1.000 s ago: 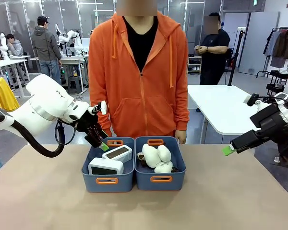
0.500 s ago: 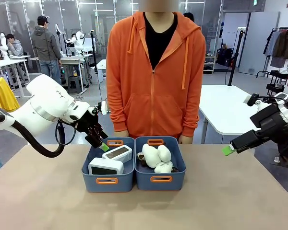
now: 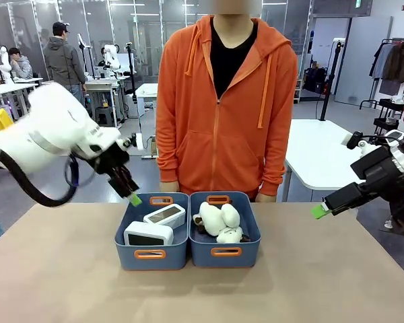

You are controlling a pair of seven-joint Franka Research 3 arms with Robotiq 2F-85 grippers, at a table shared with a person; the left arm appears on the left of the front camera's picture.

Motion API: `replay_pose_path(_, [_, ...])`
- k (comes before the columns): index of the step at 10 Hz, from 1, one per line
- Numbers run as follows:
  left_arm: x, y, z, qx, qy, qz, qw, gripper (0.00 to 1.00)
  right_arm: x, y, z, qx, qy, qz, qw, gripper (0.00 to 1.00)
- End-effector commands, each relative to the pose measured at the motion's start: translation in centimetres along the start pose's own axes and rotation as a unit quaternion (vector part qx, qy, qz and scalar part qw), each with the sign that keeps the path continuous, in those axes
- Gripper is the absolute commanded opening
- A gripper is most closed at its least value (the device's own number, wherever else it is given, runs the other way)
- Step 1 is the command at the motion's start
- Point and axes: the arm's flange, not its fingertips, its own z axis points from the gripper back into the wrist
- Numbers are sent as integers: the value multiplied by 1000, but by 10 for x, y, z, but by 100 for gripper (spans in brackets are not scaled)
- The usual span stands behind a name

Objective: Sort the digital clocks into the basket.
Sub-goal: Pick up the Digital clock from the table and place it into the empty Plastic storage basket.

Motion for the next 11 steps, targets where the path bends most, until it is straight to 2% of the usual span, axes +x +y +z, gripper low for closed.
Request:
replay_pose_path(1, [11,-23,81,-45,-21,92,995,100,-1,1,0,-6,4,0,1000,100])
replay_pose_path(3, [-21,-41,136,-46,-71,142,986,100,-1,1,0,-6,4,0,1000,100])
replay_pose_path(5, [-70,-69,181,34,-131,150,979,100,-1,1,0,-6,4,0,1000,100])
replay_pose_path(7, [-106,-90,183,79,-201,118,969,100,-1,1,0,-6,4,0,1000,100])
replay_pose_path(9, [-132,-97,174,96,-233,112,961,100,-1,1,0,-6,4,0,1000,100])
replay_pose_path(11, [-135,-88,170,118,-252,117,953,100,-1,1,0,-6,4,0,1000,100])
